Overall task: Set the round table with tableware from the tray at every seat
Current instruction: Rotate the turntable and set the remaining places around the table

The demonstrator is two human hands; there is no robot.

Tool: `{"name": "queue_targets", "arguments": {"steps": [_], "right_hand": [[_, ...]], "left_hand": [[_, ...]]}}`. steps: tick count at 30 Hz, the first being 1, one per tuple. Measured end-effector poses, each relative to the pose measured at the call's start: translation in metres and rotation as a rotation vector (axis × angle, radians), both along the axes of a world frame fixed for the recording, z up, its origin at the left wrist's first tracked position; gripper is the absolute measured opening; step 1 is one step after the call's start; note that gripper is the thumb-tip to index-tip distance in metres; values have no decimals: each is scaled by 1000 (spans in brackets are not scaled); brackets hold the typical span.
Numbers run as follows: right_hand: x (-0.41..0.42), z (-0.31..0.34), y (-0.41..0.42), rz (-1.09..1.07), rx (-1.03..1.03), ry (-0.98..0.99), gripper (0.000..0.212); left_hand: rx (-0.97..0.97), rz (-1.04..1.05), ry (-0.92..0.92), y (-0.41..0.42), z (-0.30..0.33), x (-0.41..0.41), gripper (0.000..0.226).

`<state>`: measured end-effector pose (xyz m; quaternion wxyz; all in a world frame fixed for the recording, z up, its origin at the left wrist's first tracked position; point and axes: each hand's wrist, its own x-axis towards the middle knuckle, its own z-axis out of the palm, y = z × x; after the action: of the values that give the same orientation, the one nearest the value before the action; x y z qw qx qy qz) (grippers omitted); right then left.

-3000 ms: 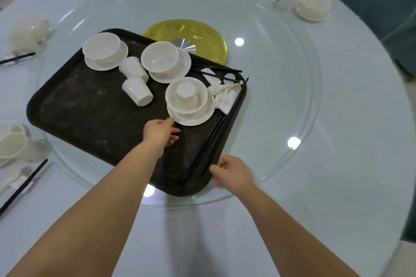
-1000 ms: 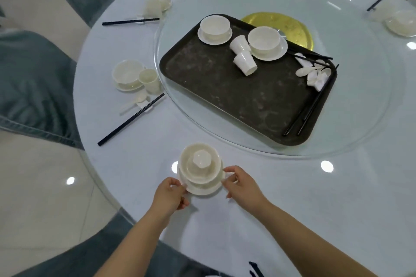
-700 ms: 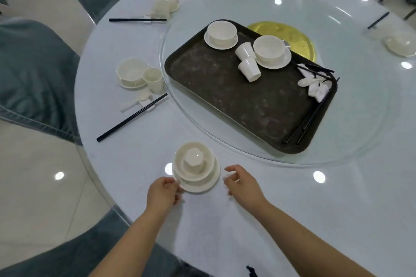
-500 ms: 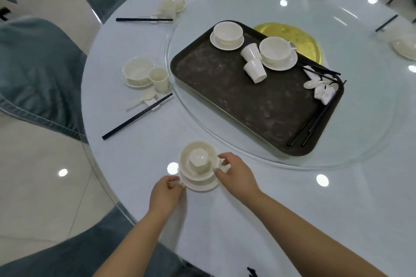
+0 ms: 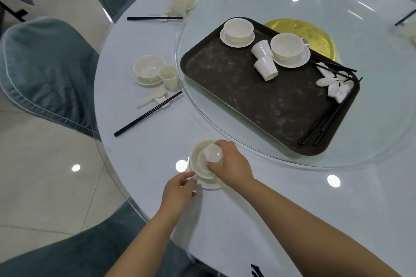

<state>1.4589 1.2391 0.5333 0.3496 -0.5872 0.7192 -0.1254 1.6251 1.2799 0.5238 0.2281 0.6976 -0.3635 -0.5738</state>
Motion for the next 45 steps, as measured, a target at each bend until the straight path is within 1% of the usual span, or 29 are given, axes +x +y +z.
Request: {"name": "queue_targets", "arguments": {"steps": [3, 5, 6, 8, 10, 12, 14, 16, 18, 20, 22, 24, 25, 28, 32, 36, 39, 41, 43, 45], "right_hand": [[-13, 8, 4, -332, -37, -352, 42], [-23, 13, 4, -527, 12, -595, 33], [-27, 15, 5, -594, 64, -702, 29], [-33, 18, 8, -678, 177, -880, 28], [-36, 18, 16, -706, 272, -953, 31], [-36, 17, 24, -683, 318, -944, 36], [-34, 18, 29, -627, 340, -892, 44], [-34, 21, 33, -563, 366, -797, 52], [-36, 24, 36, -485, 364, -668, 56], [-39, 27, 40, -443, 278, -564, 56], [-45, 28, 45, -441, 134, -543, 53], [-49, 27, 49, -374, 45, -578, 47], [-50, 25, 50, -324, 39, -566, 42], [-52, 17, 50, -224, 43, -410, 20], [-63, 8, 50, -378, 42, -370, 19], [-80, -4, 46, -497, 56, -278, 18], [-90, -10, 40, -565, 69, -274, 22], [-93, -13, 35, -590, 106, -308, 22], [-93, -16, 31, -609, 144, -354, 19], [-91, -18, 27, -628, 155, -399, 16]], "left_hand": [[-17, -2, -74, -1, 0, -1, 16], [-58, 29, -113, -3, 2, -4, 14], [-84, 54, -108, -5, 5, -7, 13], [-108, 94, -46, -9, 15, -17, 17], [-65, 101, 54, -13, 25, -29, 22], [-11, 54, 146, -14, 32, -41, 22], [-10, -10, 185, -12, 36, -50, 20], [-61, -82, 135, -9, 37, -55, 17], [-103, -140, 68, -6, 37, -57, 17], [-100, -160, 23, -4, 35, -58, 18], [-61, -137, 1, -4, 33, -59, 18], [-25, -113, 6, -5, 31, -61, 19], [-16, -116, 7, -6, 30, -63, 20], [-10, -150, 23, -7, 27, -67, 18], [-8, -188, 62, -8, 24, -70, 17], [-66, -48, -78, -13, 16, -58, 19], [-103, 12, -198, -15, 8, -42, 38], [-101, 18, -265, -16, 3, -33, 53], [-62, -1, -292, -17, -4, -28, 63], [-8, -34, -284, -18, -9, -26, 68]]}}
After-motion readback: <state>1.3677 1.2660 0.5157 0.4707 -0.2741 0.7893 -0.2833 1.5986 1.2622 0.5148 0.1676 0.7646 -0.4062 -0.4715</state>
